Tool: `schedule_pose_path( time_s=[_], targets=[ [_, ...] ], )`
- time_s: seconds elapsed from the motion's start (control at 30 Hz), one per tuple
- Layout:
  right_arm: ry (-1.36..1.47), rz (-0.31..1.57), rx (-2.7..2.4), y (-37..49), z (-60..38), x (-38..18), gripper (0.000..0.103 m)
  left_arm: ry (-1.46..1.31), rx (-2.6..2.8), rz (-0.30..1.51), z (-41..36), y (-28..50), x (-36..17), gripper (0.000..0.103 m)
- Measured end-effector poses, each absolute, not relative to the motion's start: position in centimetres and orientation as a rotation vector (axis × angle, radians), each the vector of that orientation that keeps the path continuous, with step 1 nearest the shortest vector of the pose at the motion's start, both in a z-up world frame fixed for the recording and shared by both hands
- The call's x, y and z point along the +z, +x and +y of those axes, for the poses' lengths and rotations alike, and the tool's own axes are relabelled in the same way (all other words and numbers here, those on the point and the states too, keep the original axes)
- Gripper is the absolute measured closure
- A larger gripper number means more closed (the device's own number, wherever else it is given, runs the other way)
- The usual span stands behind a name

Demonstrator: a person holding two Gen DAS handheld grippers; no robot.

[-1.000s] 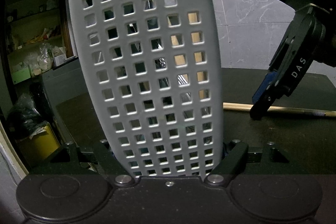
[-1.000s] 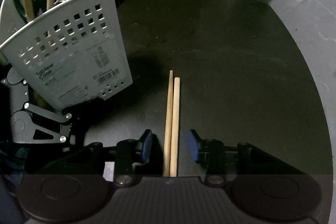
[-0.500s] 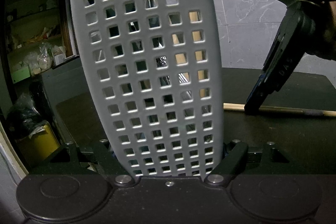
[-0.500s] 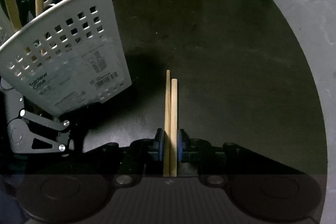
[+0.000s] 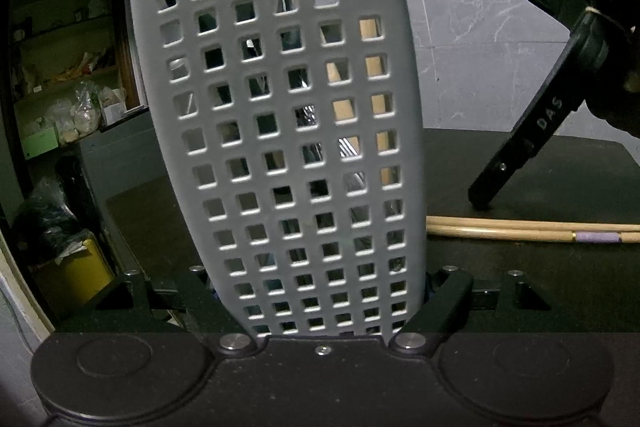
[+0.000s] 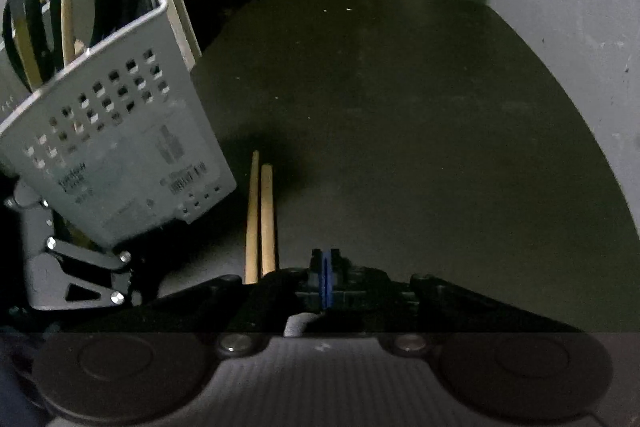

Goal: Organize utensils
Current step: 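Close the right gripper on both chopsticks and lift them off the table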

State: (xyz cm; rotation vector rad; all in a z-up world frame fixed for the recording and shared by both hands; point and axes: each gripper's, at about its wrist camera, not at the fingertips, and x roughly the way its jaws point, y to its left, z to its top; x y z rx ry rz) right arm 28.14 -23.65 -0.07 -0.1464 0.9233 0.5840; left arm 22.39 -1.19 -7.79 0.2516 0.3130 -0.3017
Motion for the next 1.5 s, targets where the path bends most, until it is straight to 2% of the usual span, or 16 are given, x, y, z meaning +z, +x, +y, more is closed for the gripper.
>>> schedule_pose_path(
  time_s=[0.1, 0.13, 0.17, 0.23, 0.3, 0.4, 0.47, 0.5, 0.57, 0.6, 0.9, 1.07, 1.5],
  targets=[
    [-0.100, 0.931, 0.616, 28.2, -23.8, 0.0, 0.080, 0.252, -0.301, 0.313, -1.3, 22.4, -7.7, 0.022],
    [-0.069, 0.940, 0.638, 28.1, -23.8, 0.1, 0.065, 0.253, -0.300, 0.312, -1.4, 22.3, -7.7, 0.022],
    [-0.052, 0.948, 0.662, 28.0, -24.1, 0.4, 0.054, 0.254, -0.300, 0.313, -1.4, 22.3, -7.7, 0.022],
    [-0.052, 0.957, 0.693, 27.5, -23.6, 0.4, 0.048, 0.253, -0.301, 0.312, -1.4, 22.2, -7.6, 0.022],
    [-0.079, 0.963, 0.710, 26.9, -22.8, 0.4, 0.047, 0.253, -0.302, 0.311, -1.4, 22.1, -7.5, 0.022],
    [-0.190, 0.958, 0.702, 25.4, -20.5, 0.2, 0.049, 0.253, -0.302, 0.311, -1.4, 22.1, -7.5, 0.022],
    [-0.317, 0.929, 0.661, 24.8, -19.3, 0.2, 0.062, 0.252, -0.301, 0.311, -1.4, 22.0, -7.5, 0.022],
    [-0.339, 0.927, 0.655, 24.7, -18.9, 0.2, 0.065, 0.251, -0.302, 0.311, -1.4, 22.0, -7.5, 0.022],
    [-0.350, 0.941, 0.653, 25.0, -18.6, 0.5, 0.083, 0.251, -0.302, 0.312, -1.3, 22.0, -7.5, 0.022],
    [-0.353, 0.954, 0.659, 25.3, -18.4, 0.6, 0.087, 0.251, -0.302, 0.312, -1.3, 22.0, -7.5, 0.022],
    [-0.384, 1.028, 0.647, 26.7, -16.0, 0.7, 0.086, 0.244, -0.306, 0.315, -1.0, 22.1, -7.5, 0.022],
    [-0.353, 1.032, 0.641, 27.3, -15.7, 0.6, 0.089, 0.236, -0.312, 0.316, -0.7, 22.3, -7.6, 0.022],
    [-0.215, 0.993, 0.652, 27.1, -20.1, 0.8, 0.089, 0.241, -0.307, 0.315, -0.4, 22.9, -7.7, 0.021]
  ],
)
